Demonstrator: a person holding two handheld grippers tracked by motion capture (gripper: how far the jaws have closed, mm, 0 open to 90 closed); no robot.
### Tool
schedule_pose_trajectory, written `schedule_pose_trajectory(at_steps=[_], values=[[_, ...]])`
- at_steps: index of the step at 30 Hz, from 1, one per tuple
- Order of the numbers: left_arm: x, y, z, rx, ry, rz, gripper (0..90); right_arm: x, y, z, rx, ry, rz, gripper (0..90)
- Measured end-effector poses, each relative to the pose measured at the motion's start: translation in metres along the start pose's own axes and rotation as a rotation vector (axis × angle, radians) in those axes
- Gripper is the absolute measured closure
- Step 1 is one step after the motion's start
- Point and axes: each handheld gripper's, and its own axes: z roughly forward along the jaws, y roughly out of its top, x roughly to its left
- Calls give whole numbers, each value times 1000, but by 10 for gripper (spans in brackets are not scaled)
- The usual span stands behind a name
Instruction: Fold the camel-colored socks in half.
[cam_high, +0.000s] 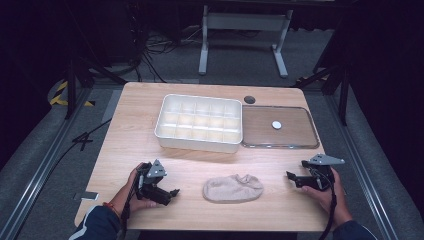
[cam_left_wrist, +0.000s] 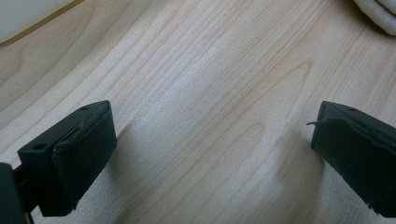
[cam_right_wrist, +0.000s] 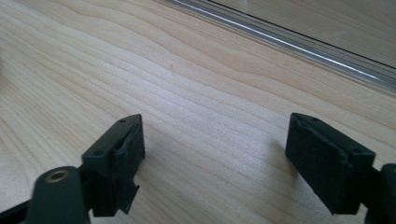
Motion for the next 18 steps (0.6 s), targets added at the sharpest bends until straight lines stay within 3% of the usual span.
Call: schedule_pose_trajectory(at_steps=[3, 6, 8, 12, 18], values=[[0, 0, 0, 2, -1, 2, 2, -1, 0, -1, -12, 6, 3, 267], [1, 0, 0, 2, -3, 3, 1, 1, 0, -4, -46, 55, 31, 364], [1, 0, 0, 4, 0, 8, 1, 4, 2, -7, -56, 79, 10, 476], [1, 0, 0, 2, -1, 7, 1, 16, 8, -11, -78, 117, -22, 602], [1, 0, 0, 6, -3, 11, 1, 34, 14, -11, -76, 137, -71, 674]])
